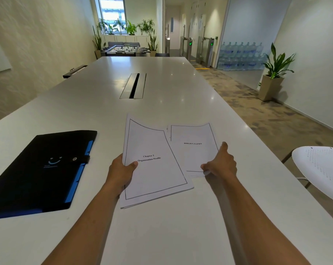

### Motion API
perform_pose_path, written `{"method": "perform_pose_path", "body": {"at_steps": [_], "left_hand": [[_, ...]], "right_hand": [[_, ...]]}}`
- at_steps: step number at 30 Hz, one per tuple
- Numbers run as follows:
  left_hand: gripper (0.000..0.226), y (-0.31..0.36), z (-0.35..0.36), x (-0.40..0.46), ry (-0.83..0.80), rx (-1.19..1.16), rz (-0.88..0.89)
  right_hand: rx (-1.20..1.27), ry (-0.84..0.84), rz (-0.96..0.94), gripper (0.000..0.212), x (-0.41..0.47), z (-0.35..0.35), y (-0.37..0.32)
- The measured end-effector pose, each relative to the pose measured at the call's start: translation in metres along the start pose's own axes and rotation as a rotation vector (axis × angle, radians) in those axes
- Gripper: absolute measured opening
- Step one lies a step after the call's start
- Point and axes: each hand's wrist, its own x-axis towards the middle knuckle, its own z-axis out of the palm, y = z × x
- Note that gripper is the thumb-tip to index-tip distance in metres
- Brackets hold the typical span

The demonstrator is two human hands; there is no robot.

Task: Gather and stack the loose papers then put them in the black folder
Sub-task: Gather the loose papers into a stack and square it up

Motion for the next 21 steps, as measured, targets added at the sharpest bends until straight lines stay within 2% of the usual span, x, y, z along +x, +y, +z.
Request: {"method": "perform_pose_path", "body": {"at_steps": [5,12,17,21], "left_hand": [[0.043,0.0,0.001,0.0,0.0,0.002,0.005],[0.043,-0.001,0.002,0.0,0.016,0.03,0.028],[0.041,-0.002,0.001,0.0,0.015,0.022,0.031],[0.042,-0.002,0.001,-0.001,-0.001,0.008,0.037]], "right_hand": [[-0.165,-0.031,-0.057,0.113,-0.004,0.003,-0.008],[-0.256,-0.076,-0.097,0.119,-0.007,0.005,-0.017],[-0.028,-0.102,-0.033,0.109,-0.013,0.01,-0.015],[0.381,-0.127,0.003,0.091,-0.012,0.007,-0.008]]}}
